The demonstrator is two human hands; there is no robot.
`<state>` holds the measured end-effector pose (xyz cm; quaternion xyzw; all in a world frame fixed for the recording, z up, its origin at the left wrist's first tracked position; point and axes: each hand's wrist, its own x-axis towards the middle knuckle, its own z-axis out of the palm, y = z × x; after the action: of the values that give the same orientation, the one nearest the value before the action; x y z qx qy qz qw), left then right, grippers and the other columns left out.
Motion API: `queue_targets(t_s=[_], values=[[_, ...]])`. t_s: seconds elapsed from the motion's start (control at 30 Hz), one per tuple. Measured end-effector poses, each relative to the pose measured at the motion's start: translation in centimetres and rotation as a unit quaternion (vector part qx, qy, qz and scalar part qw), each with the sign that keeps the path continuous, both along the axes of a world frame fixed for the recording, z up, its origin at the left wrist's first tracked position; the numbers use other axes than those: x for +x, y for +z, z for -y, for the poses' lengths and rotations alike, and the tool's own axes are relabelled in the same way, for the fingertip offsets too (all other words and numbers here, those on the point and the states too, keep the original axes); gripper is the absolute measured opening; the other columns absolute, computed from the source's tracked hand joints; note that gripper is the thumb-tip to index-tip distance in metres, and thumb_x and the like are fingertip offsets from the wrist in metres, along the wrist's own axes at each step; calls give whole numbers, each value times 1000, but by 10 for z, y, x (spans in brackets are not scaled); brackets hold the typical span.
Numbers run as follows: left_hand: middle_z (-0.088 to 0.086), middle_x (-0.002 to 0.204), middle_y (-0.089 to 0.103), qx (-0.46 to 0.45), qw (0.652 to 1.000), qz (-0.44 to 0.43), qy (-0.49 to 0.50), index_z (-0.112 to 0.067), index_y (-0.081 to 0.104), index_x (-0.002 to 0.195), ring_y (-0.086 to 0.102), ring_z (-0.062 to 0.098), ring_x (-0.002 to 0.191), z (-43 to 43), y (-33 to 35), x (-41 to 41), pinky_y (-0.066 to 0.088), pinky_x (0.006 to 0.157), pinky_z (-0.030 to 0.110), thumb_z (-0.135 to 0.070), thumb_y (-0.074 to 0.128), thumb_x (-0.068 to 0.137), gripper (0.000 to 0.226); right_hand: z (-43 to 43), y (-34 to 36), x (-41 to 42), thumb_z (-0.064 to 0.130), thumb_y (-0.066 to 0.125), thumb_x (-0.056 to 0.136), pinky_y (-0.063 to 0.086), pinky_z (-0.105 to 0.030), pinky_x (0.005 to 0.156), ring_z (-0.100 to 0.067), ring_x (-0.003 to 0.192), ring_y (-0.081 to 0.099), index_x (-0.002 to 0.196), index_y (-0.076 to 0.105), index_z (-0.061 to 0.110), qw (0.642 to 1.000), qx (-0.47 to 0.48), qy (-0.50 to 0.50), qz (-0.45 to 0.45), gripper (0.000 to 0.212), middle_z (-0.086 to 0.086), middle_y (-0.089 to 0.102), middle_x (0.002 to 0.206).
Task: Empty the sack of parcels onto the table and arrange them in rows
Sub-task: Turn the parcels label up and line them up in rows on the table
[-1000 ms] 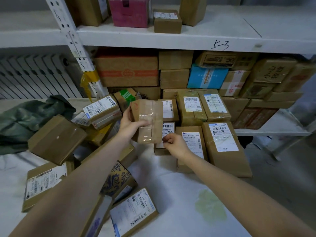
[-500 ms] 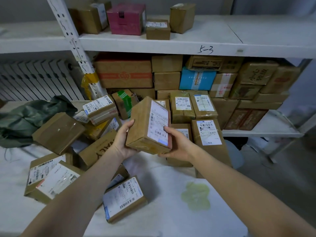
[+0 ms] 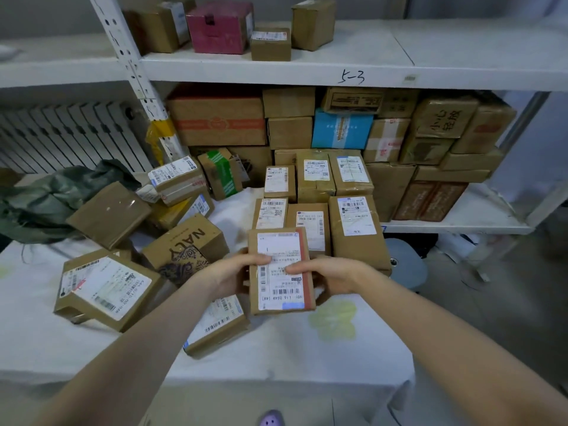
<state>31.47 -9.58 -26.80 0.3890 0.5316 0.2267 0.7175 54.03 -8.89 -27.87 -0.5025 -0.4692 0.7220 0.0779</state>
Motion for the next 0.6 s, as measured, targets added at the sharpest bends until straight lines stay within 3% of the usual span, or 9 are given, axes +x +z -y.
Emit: queue_targets(t_s=[0.1,0.17,0.23,0.33,0.4,0.5,0.6], values=[[13,120,67,-45,999,27,15,-10,57,127,60,34,112,16,-14,3,40,105,54,-23,80,59,72,9,0,11,35,75,76,43,-52,103,-21,116,58,125,58,23,997,-13,56,43,54,-3,65,123],[14,116,66,-68,995,55,45,-13,52,131,59,32,105,25,-24,2,45,95,52,-24,84,54,84,14,0,18,30,74,74,48,-46,100,-23,111,62,122,60,18,997,1,57,60,51,-6,67,121],[8,126,60,-55,997,36,49,-24,36,143,57,27,114,31,-23,-3,44,91,47,-24,82,57,98,17,4,23,28,76,64,49,-43,98,-28,113,63,125,58,12,985,19,138,103,66,-11,66,122],[1,140,45,-21,991,-82,-104,-36,27,146,35,19,134,31,-17,-7,23,111,48,-40,93,44,121,20,14,17,33,80,64,55,-28,81,-22,106,65,142,41,12,914,78,339,211,90,-9,61,130],[5,145,38,-27,973,-109,-200,-37,19,148,34,22,136,36,-16,3,27,113,45,-46,94,39,133,22,19,6,36,79,73,50,-19,76,-13,106,58,151,25,18,871,129,396,260,96,-2,48,143],[11,154,27,-29,945,-148,-290,-26,2,153,39,25,136,44,-19,26,41,108,38,-23,84,70,116,22,22,-8,34,82,71,53,-28,89,-13,109,57,152,24,24,863,166,403,254,100,2,43,144],[8,142,45,-5,923,-189,-336,-15,25,146,50,22,127,44,-27,29,46,104,36,-18,79,76,88,22,19,-8,33,86,65,55,-36,92,-16,111,57,148,29,30,859,204,391,260,100,2,43,140]])
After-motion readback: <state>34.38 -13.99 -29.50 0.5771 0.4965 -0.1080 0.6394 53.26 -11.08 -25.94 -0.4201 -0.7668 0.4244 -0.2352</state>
